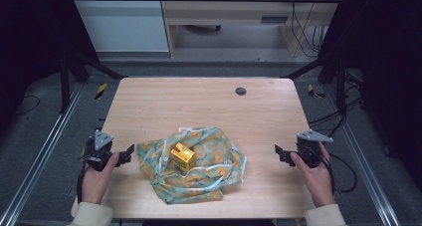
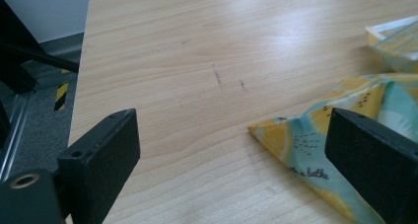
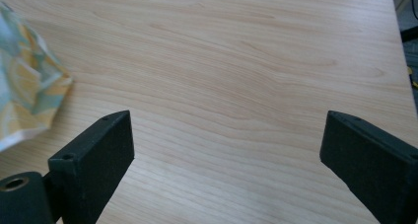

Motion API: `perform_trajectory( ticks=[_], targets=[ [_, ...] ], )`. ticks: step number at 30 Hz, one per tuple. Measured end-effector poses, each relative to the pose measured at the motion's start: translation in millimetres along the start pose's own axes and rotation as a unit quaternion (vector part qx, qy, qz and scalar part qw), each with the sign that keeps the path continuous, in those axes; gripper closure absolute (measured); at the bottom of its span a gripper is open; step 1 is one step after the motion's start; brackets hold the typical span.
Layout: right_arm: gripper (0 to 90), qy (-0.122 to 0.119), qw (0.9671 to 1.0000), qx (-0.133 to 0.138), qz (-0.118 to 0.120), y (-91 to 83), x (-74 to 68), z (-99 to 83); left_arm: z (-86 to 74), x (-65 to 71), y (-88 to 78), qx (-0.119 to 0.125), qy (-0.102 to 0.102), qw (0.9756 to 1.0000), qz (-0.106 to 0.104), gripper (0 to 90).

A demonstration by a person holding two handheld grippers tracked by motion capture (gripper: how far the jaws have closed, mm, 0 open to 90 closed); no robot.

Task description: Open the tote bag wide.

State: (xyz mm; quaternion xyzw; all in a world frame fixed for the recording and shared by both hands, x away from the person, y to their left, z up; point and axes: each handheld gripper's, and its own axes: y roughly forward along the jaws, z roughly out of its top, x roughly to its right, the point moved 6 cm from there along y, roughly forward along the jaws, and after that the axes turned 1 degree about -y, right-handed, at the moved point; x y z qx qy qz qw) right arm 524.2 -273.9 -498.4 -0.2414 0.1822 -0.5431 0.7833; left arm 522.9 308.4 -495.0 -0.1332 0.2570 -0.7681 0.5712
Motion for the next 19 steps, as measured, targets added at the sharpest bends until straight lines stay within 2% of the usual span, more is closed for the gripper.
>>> perform_trajectory(
  ticks=[5,9,11,17,19],
  targets=[
    [10.0,0.012,0.9997,-0.014,-0.014,3.8,11.8,-9.5,-9.6,-12.7,6.4,-0.022,-0.001,0.9997,0.009,6.5],
    [11.1,0.013,0.9994,-0.026,-0.019,6.5,12.6,-18.0,-15.2,-19.2,8.1,-0.033,-0.006,0.9993,0.016,6.5],
    [11.1,0.011,0.9993,-0.033,-0.016,5.2,8.3,-21.2,-15.2,-18.6,7.0,-0.034,-0.003,0.9993,0.017,6.5],
    [12.0,-0.010,0.9994,-0.028,-0.017,5.3,-0.8,-22.8,-12.9,-11.6,5.9,-0.033,0.003,0.9994,0.010,6.5],
    [12.5,-0.007,0.9994,-0.028,-0.017,6.7,-2.6,-22.0,-11.9,-10.1,5.3,-0.032,0.001,0.9995,0.007,6.5]
  ],
)
